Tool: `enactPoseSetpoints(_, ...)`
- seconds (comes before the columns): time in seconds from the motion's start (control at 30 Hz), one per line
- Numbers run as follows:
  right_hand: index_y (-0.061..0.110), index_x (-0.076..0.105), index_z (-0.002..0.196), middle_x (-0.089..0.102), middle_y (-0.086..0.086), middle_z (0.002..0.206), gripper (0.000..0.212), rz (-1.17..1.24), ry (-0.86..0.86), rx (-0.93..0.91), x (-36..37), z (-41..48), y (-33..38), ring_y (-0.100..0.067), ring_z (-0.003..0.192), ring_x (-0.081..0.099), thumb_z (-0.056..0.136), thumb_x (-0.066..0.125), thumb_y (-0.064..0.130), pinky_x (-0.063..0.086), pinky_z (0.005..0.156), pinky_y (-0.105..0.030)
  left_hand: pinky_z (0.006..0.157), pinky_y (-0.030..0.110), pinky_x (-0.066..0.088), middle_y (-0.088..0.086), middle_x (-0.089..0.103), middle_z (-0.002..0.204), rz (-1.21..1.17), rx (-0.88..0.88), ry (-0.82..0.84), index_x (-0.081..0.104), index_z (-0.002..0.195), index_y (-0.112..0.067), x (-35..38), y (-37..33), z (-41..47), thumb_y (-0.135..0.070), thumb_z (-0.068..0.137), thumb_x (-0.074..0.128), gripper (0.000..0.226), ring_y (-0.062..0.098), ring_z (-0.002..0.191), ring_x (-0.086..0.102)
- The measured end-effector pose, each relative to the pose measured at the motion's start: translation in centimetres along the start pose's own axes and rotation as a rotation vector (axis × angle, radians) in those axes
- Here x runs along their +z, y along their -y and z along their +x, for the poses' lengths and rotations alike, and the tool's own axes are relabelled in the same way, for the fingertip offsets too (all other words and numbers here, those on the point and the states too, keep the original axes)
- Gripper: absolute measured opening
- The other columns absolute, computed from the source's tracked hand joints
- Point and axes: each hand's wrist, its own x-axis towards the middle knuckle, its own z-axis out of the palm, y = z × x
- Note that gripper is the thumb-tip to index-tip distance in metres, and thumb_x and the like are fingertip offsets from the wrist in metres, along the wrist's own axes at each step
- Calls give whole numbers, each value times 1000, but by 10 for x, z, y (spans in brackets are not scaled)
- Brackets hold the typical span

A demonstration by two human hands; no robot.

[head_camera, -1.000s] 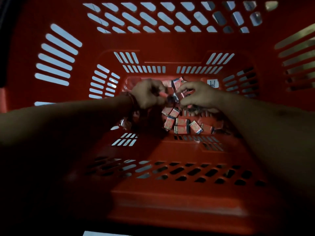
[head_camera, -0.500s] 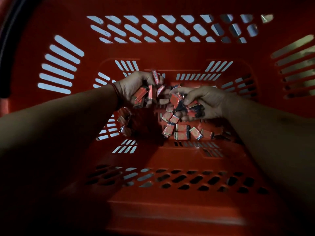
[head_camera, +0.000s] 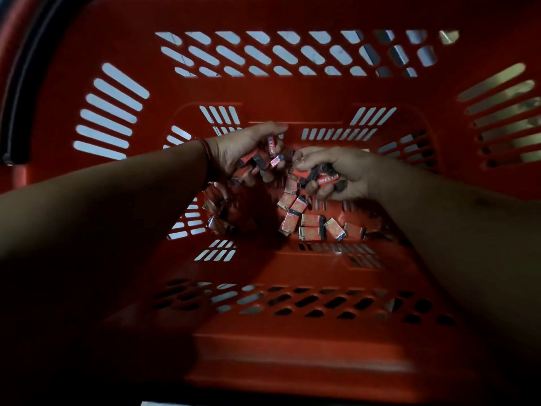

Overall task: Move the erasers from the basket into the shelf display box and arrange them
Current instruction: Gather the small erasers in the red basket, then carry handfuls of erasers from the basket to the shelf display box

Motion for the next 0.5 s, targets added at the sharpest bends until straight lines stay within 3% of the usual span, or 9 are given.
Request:
enactPoseSetpoints(0.1, 15, 59, 109, 60, -8, 84, 19, 3, -45, -72, 16, -13, 11, -11, 56, 52, 92, 58, 6, 37, 38, -15, 43, 15, 30, 3, 61, 64, 61, 31, -103, 60, 77, -21, 12, -10, -18, -44, 98, 42, 37, 17, 43, 49)
enactPoseSetpoints(0.2, 13, 60, 120, 62, -10, 82, 30, -33, -141, -131, 33, -39, 24, -12, 56, 52, 91, 58, 6, 38, 38, -16, 44, 16, 32, -1, 61, 55, 145, 92, -259, 65, 67, -19, 23, -24, -46, -46, 97, 46, 44, 14, 38, 48)
enactPoseSetpoints(0.3, 13, 55, 104, 55, -14, 79, 16, -34, -198, -199, 50, -78, 35, -14, 52, 50, 89, 58, 8, 37, 35, -18, 42, 14, 32, 1, 56, 51, 130, 210, -395, 63, 68, -16, 36, -39, -76, -49, 96, 49, 45, 15, 32, 42)
enactPoseSetpoints(0.4, 7, 51, 94, 55, -15, 74, 7, -39, -275, -315, 67, -129, 41, -15, 49, 49, 90, 56, 9, 37, 34, -18, 40, 20, 36, 7, 52, 45, 156, 395, -543, 60, 61, -15, 61, -57, -117, -42, 87, 57, 37, 24, 38, 45)
enactPoseSetpoints(0.5, 4, 51, 83, 54, -16, 75, 11, 4, -342, -449, 86, -192, 40, -15, 47, 48, 90, 56, 9, 36, 33, -18, 34, 16, 32, 8, 47, 36, 245, 538, -569, 57, 60, -13, 102, -76, -166, -32, 92, 56, 37, 21, 24, 37)
